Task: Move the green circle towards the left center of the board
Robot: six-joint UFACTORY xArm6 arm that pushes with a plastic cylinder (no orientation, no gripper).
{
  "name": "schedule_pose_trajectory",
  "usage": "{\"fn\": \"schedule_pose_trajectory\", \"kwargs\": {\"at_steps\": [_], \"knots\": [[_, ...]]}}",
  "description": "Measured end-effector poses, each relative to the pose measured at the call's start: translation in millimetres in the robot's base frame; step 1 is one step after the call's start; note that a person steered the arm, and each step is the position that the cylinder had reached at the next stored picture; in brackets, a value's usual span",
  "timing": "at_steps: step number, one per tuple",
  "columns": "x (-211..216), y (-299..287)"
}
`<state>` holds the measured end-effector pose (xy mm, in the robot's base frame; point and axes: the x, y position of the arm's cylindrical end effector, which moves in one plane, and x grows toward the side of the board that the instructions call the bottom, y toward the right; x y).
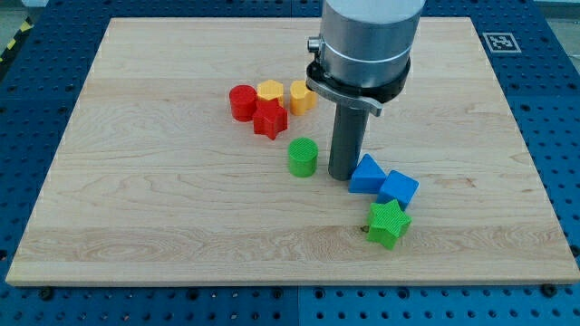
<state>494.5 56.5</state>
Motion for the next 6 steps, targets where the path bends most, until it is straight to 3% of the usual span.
{"fn": "schedule_pose_trajectory", "kwargs": {"at_steps": [6], "knots": [[-54.1, -210.5]]}}
